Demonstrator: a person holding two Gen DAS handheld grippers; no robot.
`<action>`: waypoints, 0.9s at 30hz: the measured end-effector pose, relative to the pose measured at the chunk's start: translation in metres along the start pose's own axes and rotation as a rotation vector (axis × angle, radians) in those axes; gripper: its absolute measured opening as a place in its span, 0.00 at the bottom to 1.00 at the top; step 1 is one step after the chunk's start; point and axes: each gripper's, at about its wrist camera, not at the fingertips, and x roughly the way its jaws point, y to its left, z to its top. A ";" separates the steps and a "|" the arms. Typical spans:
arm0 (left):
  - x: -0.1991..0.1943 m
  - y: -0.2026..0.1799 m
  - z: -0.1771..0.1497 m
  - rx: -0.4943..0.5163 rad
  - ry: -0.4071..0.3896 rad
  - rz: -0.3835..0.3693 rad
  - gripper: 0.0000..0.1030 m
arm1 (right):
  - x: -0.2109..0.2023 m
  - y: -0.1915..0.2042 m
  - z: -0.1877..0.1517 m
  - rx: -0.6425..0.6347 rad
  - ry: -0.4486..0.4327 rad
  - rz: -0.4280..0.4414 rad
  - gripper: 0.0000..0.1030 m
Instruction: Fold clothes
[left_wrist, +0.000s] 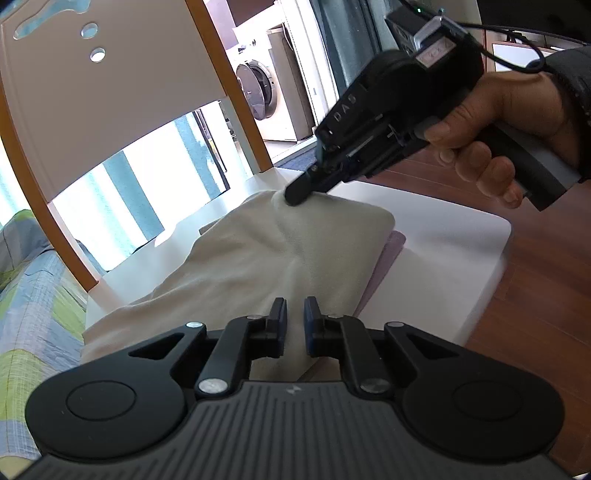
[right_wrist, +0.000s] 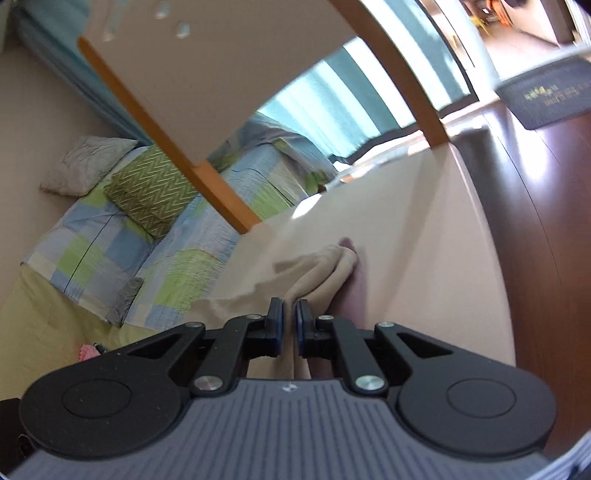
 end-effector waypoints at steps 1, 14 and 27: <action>0.000 0.000 0.000 -0.004 -0.001 0.000 0.12 | 0.000 -0.006 -0.001 0.013 0.009 -0.006 0.07; -0.024 0.013 -0.015 -0.137 0.029 0.091 0.33 | -0.044 0.020 -0.039 -0.205 -0.065 -0.151 0.27; -0.012 -0.061 0.006 0.175 -0.027 0.031 0.34 | -0.069 0.006 -0.057 -0.134 -0.034 -0.150 0.27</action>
